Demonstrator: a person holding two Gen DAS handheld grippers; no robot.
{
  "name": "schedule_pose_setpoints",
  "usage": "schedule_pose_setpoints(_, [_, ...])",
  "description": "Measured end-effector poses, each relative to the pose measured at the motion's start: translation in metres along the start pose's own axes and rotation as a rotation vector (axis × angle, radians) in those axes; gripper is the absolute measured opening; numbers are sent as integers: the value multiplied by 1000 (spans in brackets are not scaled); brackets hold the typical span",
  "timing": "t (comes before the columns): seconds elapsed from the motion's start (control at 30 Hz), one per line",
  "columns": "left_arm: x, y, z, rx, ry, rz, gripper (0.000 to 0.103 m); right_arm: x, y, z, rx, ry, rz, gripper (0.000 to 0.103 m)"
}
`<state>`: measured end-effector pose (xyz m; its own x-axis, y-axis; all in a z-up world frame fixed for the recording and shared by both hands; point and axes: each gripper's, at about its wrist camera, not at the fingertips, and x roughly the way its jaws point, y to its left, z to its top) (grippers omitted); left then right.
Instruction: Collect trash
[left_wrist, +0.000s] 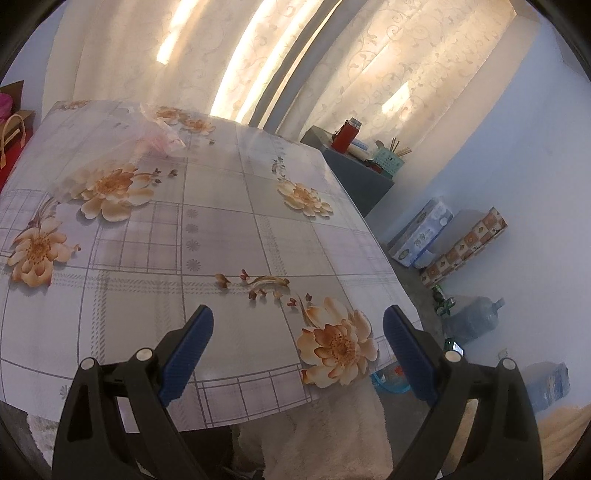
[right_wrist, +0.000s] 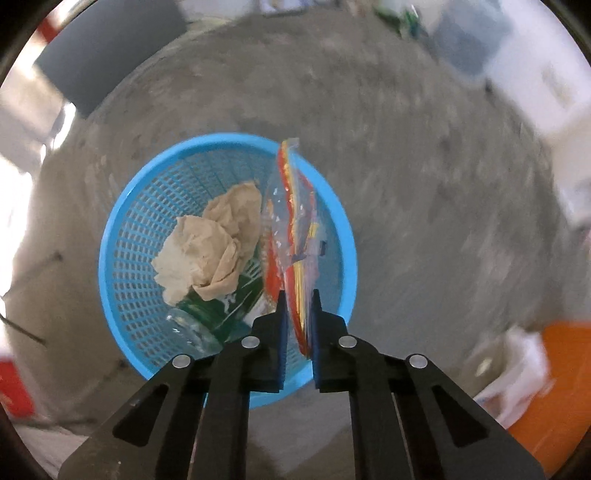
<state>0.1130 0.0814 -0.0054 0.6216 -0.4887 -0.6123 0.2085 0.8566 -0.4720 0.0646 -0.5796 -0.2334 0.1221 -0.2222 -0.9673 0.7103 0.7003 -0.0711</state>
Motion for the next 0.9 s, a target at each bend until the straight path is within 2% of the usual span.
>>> schedule_pose_setpoints(0.13, [-1,0,-1,-1,-2,0,91,-16,35,-8,-248,-106,-197,9])
schedule_pose_setpoints(0.3, [-1,1,-3,-3,0,0,91,2,58,-20,-382,-119,-294,9])
schedule_pose_setpoints(0.4, [-2,2,-3,-2,-1,3,91,23,69,-29,-436,-91,-311,9])
schedule_pose_setpoints(0.53, [-3,5,-4,-4,-4,7,91,42,72,-34,-431,-37,-274,10])
schedule_pose_setpoints(0.7, [-5,6,-5,-9,-4,3,91,51,61,-30,-334,52,-131,14])
schedule_pose_setpoints(0.77, [-6,6,-5,-8,-7,2,91,42,53,-27,-297,67,-43,34])
schedule_pose_setpoints(0.8, [-7,6,-5,-8,-12,1,91,37,51,-26,-287,64,-15,41])
schedule_pose_setpoints(0.83, [-8,7,-5,-9,-17,0,91,30,48,-25,-283,49,2,52])
schedule_pose_setpoints(0.87, [-9,8,-5,-12,-20,-1,91,18,45,-25,-281,25,19,58])
schedule_pose_setpoints(0.9, [-10,10,-5,-16,-22,-2,91,12,42,-24,-280,16,34,59])
